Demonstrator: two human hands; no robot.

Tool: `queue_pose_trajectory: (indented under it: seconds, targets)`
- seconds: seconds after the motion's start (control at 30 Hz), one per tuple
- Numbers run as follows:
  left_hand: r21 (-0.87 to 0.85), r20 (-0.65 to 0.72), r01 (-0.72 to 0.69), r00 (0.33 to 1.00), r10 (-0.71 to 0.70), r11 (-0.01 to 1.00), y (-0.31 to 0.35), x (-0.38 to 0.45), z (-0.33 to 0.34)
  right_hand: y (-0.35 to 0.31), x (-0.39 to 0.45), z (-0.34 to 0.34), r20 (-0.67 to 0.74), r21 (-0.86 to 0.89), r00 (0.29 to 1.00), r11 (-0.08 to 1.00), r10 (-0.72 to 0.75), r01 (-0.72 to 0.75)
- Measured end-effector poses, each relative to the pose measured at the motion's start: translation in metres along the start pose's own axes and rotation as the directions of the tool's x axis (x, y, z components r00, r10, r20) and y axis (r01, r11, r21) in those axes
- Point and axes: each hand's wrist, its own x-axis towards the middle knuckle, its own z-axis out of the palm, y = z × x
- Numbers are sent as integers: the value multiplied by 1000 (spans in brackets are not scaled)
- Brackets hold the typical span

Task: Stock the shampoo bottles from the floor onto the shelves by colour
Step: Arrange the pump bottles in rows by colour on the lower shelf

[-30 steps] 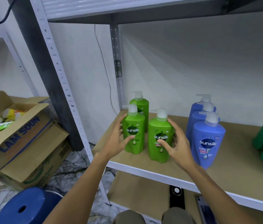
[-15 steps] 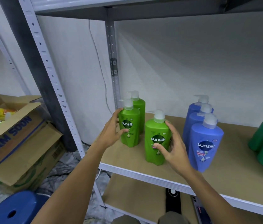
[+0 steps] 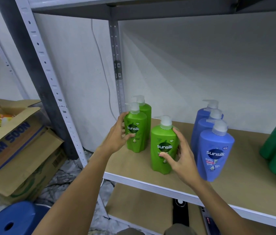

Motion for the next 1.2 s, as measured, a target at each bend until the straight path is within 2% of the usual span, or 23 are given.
queue_pose_trajectory:
  seconds: [0.43, 0.73, 0.93, 1.03, 1.2]
  targets:
    - [-22, -34, 17, 999, -17, 1000, 0, -1, 3, 4, -2, 3, -14, 33, 1000, 999, 27, -27]
    - [37, -73, -2, 997, 5, 999, -6, 1, 4, 8, 0, 5, 10, 40, 999, 998, 39, -39]
    - [14, -69, -9, 998, 10, 1000, -9, 2, 5, 7, 0, 5, 22, 23, 999, 999, 37, -37]
    - [15, -43, -21, 999, 22, 1000, -11, -2, 9, 2, -3, 7, 25, -38, 999, 998, 42, -41]
    - [99, 9, 65, 998, -66, 993, -22, -32, 19, 0, -6, 7, 35, -78, 999, 996, 37, -34]
